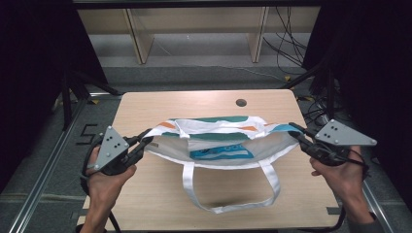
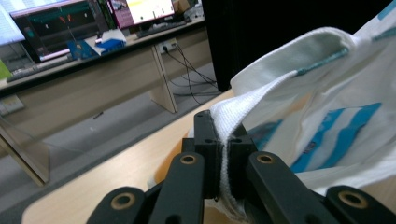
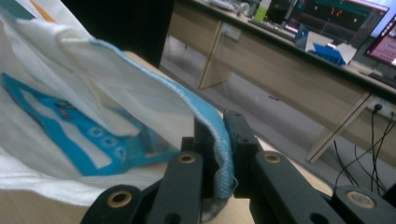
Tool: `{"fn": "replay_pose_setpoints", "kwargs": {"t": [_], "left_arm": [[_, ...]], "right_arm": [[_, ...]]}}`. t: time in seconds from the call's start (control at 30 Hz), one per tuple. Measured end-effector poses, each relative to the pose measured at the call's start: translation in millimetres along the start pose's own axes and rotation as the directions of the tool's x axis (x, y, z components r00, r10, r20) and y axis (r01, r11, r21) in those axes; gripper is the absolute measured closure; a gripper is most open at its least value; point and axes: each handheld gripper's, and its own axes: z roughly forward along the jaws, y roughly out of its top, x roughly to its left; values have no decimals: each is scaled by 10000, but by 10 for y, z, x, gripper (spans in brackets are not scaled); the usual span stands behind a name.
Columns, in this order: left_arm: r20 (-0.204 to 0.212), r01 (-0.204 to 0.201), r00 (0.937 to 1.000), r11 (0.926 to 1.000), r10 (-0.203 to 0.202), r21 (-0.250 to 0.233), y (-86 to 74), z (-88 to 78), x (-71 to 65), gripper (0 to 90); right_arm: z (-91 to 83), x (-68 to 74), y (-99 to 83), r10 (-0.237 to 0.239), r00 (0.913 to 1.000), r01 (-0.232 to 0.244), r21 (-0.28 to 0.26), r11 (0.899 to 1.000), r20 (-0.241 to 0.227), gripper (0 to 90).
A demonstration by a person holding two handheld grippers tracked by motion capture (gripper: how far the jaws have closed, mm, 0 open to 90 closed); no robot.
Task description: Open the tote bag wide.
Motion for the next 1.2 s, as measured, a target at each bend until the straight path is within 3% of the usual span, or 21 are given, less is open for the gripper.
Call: {"fn": "replay_pose_setpoints", "kwargs": {"t": [0.03, 0.07, 0.1, 0.13, 0.2, 0.33, 0.37, 0.43, 0.5, 0.6, 0.73, 0.77, 0.87, 1.07, 1.2], "left_arm": [[-43, -115, 9999, 9999, 115, -10, 69, -36, 4, 873], [4, -119, 9999, 9999, 119, -106, 118, -55, 12, 873], [11, 27, 10000, 9992, -27, -399, 243, -96, 19, 873], [11, 27, 10000, 9992, -27, -399, 243, -96, 19, 873], [41, -88, 10000, 9973, 91, -732, 404, -124, 48, 873], [60, 150, 9999, 9950, -144, -989, 460, -89, 104, 872], [78, 453, 9990, 9932, -447, -1071, 428, -26, 147, 872], [317, 789, 9965, 9943, -768, -711, 348, 52, 183, 870], [265, 827, 9963, 9949, -813, -578, 277, 94, 191, 869], [503, 1239, 9913, 9912, -1215, -468, 127, 135, 224, 868], [623, 1330, 9895, 9901, -1301, -442, 59, 135, 217, 865], [679, 1307, 9895, 9907, -1279, -386, 33, 128, 206, 865], [677, 1293, 9896, 9910, -1267, -359, -1, 130, 194, 864], [838, 1522, 9851, 9882, -1503, -159, -148, 157, 175, 860], [923, 1064, 9897, 9938, -1091, 336, -259, 137, 124, 854]], "right_arm": [[-82, -31, 137, -65, 10000, 65, -175, 9998, -15, 851], [-82, -31, 137, -65, 10000, 65, -175, 9998, -15, 851], [-153, -62, 247, -68, 10000, 68, -395, 9992, -11, 852], [-153, -62, 247, -68, 10000, 68, -395, 9992, -11, 852], [-206, -147, 373, -204, 9997, 199, -500, 9986, -113, 852], [-218, -214, 478, -182, 9996, 171, -502, 9986, -199, 853], [-190, -251, 532, -256, 9995, 246, -466, 9986, -207, 852], [-142, -271, 536, -259, 9996, 255, -406, 9988, -74, 852], [-95, -292, 519, -440, 9990, 437, -346, 9984, -94, 851], [27, -276, 383, -66, 9997, 63, -129, 9999, -234, 851], [42, -242, 330, 28, 9992, -24, 112, 9999, -387, 850], [45, -240, 319, -124, 9997, 125, 62, 9999, -189, 850], [41, -213, 273, -234, 9993, 239, 179, 9996, -297, 850], [50, -167, 157, 80, 9989, -71, 195, 9998, -470, 849], [87, -131, 56, 82, 9990, -72, 222, 9997, -441, 849]]}}
